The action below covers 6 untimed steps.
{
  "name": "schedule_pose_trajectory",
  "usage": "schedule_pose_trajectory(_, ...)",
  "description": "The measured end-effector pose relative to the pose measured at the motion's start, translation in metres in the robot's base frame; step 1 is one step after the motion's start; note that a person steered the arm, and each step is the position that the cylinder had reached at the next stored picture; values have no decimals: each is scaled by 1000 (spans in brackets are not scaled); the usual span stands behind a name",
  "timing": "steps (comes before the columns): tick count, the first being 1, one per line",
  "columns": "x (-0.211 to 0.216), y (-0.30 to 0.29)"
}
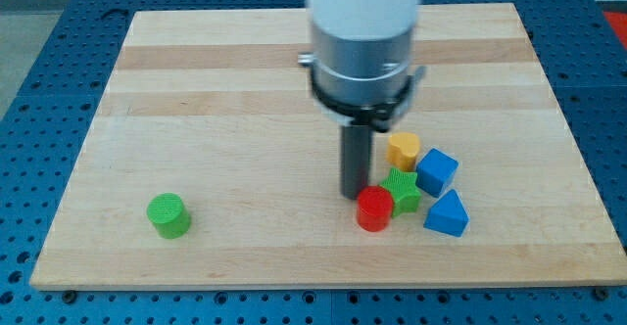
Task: Point at yellow heart
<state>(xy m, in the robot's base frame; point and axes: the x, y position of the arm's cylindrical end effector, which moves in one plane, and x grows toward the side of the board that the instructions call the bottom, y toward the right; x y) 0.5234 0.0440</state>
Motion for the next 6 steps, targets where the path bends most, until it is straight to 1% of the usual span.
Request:
schedule_pose_trajectory(1,0,24)
schedule_pose_trajectory(2,-1,17)
schedule_pose_trajectory(3,-38,-32)
schedule_pose_trajectory(4,-73,-59)
schedule_pose_trajectory(5,-85,-23)
schedule_pose_trajectory(6,-84,-2)
